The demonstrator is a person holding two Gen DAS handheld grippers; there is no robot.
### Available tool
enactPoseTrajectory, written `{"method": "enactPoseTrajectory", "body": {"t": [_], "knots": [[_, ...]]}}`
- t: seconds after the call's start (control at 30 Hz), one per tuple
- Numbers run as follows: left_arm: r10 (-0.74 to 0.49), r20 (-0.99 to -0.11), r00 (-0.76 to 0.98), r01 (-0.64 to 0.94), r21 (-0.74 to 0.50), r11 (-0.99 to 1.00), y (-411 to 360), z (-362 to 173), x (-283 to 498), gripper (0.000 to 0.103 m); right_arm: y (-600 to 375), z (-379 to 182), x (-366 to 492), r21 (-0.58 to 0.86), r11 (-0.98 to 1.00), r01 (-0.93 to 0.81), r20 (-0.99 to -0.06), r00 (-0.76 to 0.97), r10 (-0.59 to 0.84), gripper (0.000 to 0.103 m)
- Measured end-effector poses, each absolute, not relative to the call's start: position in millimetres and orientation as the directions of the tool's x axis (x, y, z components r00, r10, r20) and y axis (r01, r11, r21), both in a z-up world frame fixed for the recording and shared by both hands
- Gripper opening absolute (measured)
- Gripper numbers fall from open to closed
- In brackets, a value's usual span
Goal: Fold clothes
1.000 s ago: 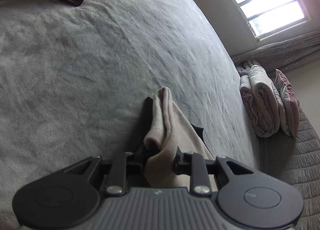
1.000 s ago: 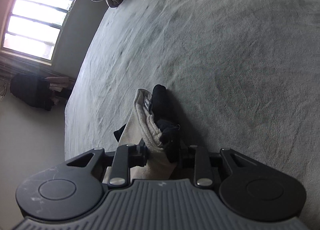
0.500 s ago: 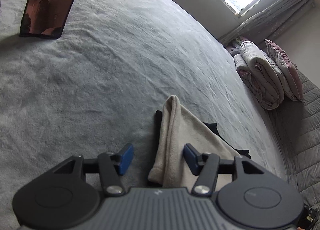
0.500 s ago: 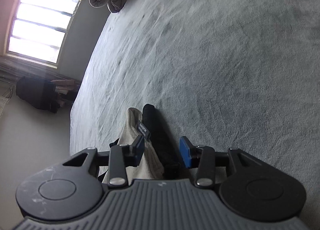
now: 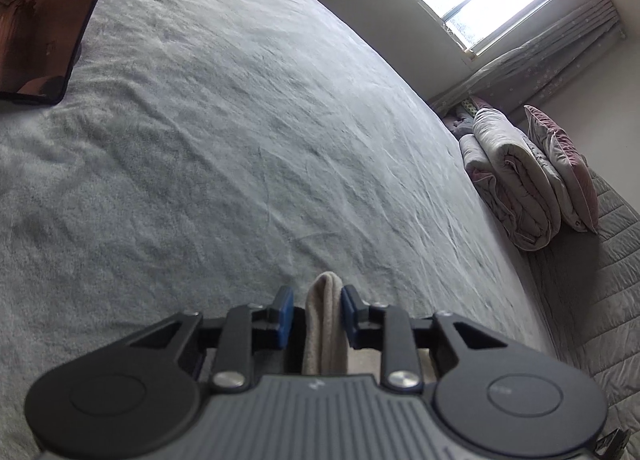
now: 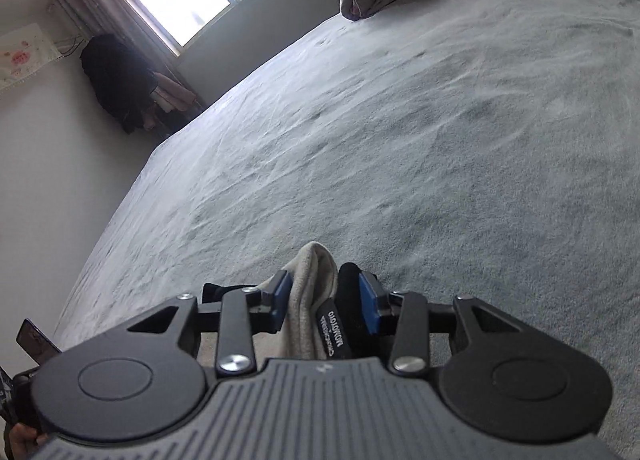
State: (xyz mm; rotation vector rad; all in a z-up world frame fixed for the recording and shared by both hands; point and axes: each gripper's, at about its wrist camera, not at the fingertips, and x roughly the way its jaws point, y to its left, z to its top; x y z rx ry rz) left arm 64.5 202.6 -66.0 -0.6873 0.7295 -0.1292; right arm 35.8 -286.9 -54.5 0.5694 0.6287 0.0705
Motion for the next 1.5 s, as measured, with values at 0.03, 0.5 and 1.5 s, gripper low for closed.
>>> {"method": "enactPoseTrajectory", "body": {"t": [0.03, 0.5, 1.5], "knots": [[-0.328, -0.565, 0.758, -0.114, -0.609, 0.785, 199.9, -64.2, 62.7, 0.008, -280.8, -54.2, 32.9, 0.47, 0.877, 0.102, -0.533, 0.825, 0.19, 0.022], [-0.165, -0.552, 0.818, -0.127, -0.453, 0.882, 171.1, -64.0, 68.1, 0.007, -259.9, -55.2, 39.2, 0.214, 0.968, 0.135, -0.431, 0.902, -0.031, 0.006], [-0.221, -0.659, 0.719, 0.088, -0.229, 0.969, 65.5, -53.5, 80.3, 0.008, -121.5, -41.3, 44.3, 0.107, 0.982, -0.155, -0.598, 0.779, 0.188, 0.021]]}}
